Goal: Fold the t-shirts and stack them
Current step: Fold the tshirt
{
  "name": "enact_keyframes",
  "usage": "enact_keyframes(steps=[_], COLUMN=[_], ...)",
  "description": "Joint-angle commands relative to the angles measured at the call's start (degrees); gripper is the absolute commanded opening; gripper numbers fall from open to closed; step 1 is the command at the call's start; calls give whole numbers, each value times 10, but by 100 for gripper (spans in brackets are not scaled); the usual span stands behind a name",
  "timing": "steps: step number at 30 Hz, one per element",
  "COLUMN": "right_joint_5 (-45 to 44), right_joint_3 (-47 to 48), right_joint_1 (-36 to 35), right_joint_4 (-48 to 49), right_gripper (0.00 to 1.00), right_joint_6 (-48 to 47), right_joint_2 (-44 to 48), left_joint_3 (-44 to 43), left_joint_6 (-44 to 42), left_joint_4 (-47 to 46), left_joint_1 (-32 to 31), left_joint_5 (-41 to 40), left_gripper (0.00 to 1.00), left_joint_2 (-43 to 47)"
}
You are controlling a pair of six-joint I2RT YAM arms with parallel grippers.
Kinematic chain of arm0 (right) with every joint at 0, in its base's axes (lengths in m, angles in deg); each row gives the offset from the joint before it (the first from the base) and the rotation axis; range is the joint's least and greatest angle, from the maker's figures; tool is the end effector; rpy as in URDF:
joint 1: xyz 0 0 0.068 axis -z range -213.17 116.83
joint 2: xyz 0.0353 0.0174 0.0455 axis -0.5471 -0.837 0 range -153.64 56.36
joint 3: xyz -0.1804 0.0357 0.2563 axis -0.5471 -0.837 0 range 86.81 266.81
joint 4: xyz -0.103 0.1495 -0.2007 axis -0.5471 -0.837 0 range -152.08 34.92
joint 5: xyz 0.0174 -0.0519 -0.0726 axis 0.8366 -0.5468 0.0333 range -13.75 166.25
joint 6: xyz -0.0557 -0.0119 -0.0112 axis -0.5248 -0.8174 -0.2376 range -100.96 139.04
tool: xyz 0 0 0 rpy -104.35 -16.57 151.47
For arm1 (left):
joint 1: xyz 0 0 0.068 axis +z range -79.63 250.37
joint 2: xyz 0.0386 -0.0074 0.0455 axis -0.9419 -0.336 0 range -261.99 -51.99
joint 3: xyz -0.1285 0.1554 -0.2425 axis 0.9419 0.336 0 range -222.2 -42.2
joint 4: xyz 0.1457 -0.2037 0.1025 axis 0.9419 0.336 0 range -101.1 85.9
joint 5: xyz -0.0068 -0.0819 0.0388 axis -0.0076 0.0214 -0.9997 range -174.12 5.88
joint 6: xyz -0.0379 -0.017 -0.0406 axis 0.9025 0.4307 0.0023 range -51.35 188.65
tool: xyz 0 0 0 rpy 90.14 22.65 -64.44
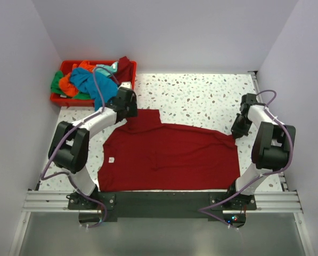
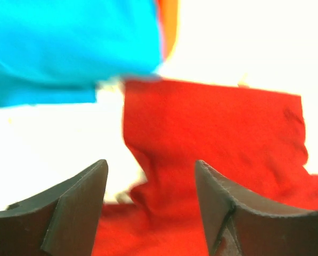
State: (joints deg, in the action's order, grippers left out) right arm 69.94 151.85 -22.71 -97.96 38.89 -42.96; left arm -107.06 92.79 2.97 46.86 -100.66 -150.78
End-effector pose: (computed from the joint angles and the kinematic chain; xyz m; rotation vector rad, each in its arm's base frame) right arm 0.3334 -0.0663 0.2108 0.7773 2.8008 -0.1329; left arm 0.3605 -0.1440 0.2407 -0.1448 2.3596 -0.0523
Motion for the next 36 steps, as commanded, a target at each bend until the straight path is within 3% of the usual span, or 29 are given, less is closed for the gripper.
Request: enact_keyframes(steps=[1,3,9,19,35,36], right_joint_5=[11,14,16,16,14,14], right_joint_3=[31,35,51,40,40,40], right_joint_1=[0,0,0,0,0,0], right_joint_4=[-8,-9,-12,-8,-12,-12], right_gripper=[0,0,0,0,0,0], right_joint_6=[1,0,1,-4,-10,-11], right_joint_2=[8,4,-7,-6,-5,-5], left_joint_3=[-25,-41,-61,-50,-53,-53], left_joint_6=[-63,-78,-96,-115,-98,-96], left_joint_4=[-46,-53,-79,-150,-177,-176], left_joint_1=[20,22,30,62,77,78], left_joint_5=[11,14,32,46,50,51], left_gripper=[65,57,44,39,38,30], left_joint_2=[-38,-55,-98,-128,-167,-168])
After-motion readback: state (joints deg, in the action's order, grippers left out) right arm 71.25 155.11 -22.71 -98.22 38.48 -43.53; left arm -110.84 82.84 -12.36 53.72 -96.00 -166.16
